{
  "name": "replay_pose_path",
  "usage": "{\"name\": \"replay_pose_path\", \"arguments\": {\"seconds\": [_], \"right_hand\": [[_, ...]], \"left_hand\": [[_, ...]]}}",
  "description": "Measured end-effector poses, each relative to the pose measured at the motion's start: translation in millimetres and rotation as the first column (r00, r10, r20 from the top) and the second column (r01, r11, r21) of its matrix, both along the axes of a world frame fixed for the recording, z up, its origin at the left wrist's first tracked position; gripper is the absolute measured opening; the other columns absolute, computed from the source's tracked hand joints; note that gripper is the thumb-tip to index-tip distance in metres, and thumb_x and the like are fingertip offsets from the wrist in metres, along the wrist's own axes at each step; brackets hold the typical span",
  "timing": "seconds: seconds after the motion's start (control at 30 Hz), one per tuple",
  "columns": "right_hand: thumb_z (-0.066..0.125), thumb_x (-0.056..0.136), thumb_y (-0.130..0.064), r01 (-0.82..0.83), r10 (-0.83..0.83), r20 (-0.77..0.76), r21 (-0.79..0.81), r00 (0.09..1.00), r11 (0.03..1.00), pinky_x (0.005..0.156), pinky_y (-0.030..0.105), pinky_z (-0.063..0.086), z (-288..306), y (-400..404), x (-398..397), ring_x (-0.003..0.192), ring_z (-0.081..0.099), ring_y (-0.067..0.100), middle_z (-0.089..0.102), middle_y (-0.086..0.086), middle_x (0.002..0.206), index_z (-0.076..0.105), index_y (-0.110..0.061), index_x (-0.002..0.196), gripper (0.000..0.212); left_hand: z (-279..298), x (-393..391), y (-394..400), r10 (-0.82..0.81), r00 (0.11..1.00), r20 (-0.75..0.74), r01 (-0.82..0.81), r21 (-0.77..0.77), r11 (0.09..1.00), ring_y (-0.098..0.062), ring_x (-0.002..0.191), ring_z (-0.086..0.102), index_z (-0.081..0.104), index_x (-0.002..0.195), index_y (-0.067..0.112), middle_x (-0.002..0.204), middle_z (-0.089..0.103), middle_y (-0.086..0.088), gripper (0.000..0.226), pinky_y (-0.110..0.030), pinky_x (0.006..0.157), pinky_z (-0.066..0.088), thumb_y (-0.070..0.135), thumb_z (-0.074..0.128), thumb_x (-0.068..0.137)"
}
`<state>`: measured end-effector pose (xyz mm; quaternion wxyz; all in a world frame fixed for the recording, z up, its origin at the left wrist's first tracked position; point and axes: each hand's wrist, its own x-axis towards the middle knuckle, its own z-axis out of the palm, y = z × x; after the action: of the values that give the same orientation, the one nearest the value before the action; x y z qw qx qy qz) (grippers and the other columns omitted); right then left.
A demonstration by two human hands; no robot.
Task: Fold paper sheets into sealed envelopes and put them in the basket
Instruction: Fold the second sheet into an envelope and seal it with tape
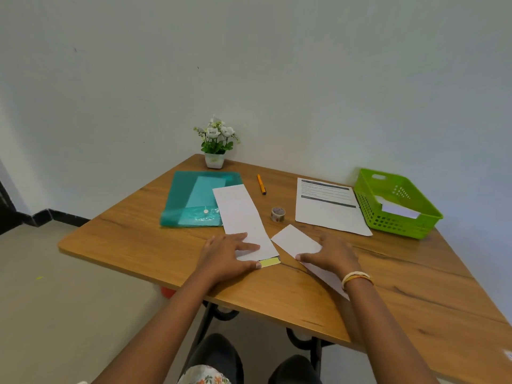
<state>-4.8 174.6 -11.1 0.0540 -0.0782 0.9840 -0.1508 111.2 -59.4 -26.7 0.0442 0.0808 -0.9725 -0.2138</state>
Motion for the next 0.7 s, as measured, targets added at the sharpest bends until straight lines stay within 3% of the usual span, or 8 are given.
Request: {"name": "replay_pose_path", "arguments": {"seconds": [0.1, 0.23, 0.37, 0.43, 0.53, 0.6, 0.7], "right_hand": [[0.076, 0.056, -0.070, -0.019, 0.025, 0.079, -0.074, 0.997, 0.997, 0.088, 0.040, 0.052, 3.8, -0.1, -0.8, 0.108, 0.056, 0.023, 0.060, 0.003, 0.127, 0.054, -0.021, 0.124, 0.086], [0.079, 0.062, -0.060, -0.018, 0.034, 0.110, -0.142, 0.993, 0.990, 0.074, 0.028, 0.046, 7.2, -2.4, 6.4, 0.109, 0.056, 0.023, 0.057, 0.005, 0.128, 0.050, -0.019, 0.127, 0.082], [0.068, 0.082, -0.049, -0.015, 0.044, 0.093, -0.288, 0.995, 0.957, 0.058, 0.025, 0.036, 12.9, 3.9, 12.1, 0.077, 0.053, 0.013, 0.060, 0.002, 0.095, 0.054, -0.020, 0.087, 0.032], [0.061, 0.090, -0.040, 0.002, 0.060, 0.106, -0.511, 0.993, 0.860, 0.062, 0.026, 0.042, 15.3, 8.0, 17.0, 0.076, 0.058, 0.014, 0.065, 0.003, 0.091, 0.060, -0.019, 0.083, 0.023], [0.062, 0.091, -0.038, 0.101, 0.081, 0.207, -0.737, 0.975, 0.668, 0.069, 0.032, 0.053, 21.0, 10.3, 27.5, 0.081, 0.067, 0.022, 0.071, 0.006, 0.092, 0.066, -0.019, 0.085, 0.020], [0.068, 0.087, -0.037, 0.096, 0.147, 0.255, -0.744, 0.956, 0.661, 0.069, 0.033, 0.056, 22.3, 13.1, 29.4, 0.082, 0.068, 0.024, 0.072, 0.006, 0.091, 0.071, -0.021, 0.089, 0.017], [0.076, 0.080, -0.032, 0.057, 0.261, 0.360, -0.676, 0.896, 0.735, 0.062, 0.024, 0.052, 22.9, 19.1, 31.1, 0.079, 0.068, 0.018, 0.074, 0.003, 0.091, 0.074, -0.022, 0.094, 0.018]], "left_hand": [[-0.6, -1.2, 0.7, 0.002, 1.000, 0.000, -0.002, -0.004, 1.000, -0.018, 0.141, 0.023, 0.047, 0.128, 0.056, 0.154, 0.029, 0.016, 0.053, -0.048, 0.115, 0.013, 0.072, 0.054, 0.078], [-1.1, -1.1, 1.9, 0.039, 0.997, -0.069, -0.037, 0.028, 0.999, -0.015, 0.138, 0.029, 0.051, 0.125, 0.054, 0.149, 0.037, 0.017, 0.048, -0.047, 0.114, 0.017, 0.067, 0.057, 0.080], [-8.0, 2.7, 7.5, 0.089, 0.965, -0.246, -0.066, 0.099, 0.993, -0.014, 0.130, 0.044, 0.064, 0.114, 0.044, 0.132, 0.058, 0.015, 0.037, -0.048, 0.111, 0.026, 0.057, 0.064, 0.080], [-9.8, 3.0, 10.4, 0.092, 0.941, -0.325, -0.064, 0.095, 0.993, -0.014, 0.121, 0.053, 0.069, 0.109, 0.039, 0.121, 0.066, 0.012, 0.031, -0.041, 0.102, 0.035, 0.054, 0.064, 0.083], [-5.7, -0.4, 19.3, 0.044, 0.909, -0.414, -0.055, -0.015, 0.998, -0.005, 0.082, 0.054, 0.074, 0.104, 0.031, 0.101, 0.073, 0.010, 0.028, -0.028, 0.074, 0.034, 0.049, 0.059, 0.088], [-2.4, -4.5, 25.9, 0.012, 0.908, -0.419, -0.043, -0.064, 0.997, -0.006, 0.072, 0.053, 0.076, 0.099, 0.028, 0.090, 0.074, 0.008, 0.026, -0.027, 0.067, 0.032, 0.043, 0.056, 0.091], [-0.2, -11.0, 30.3, -0.001, 0.920, -0.391, -0.025, -0.061, 0.998, -0.012, 0.070, 0.056, 0.076, 0.090, 0.024, 0.080, 0.071, 0.005, 0.026, -0.028, 0.062, 0.030, 0.037, 0.054, 0.093]]}}
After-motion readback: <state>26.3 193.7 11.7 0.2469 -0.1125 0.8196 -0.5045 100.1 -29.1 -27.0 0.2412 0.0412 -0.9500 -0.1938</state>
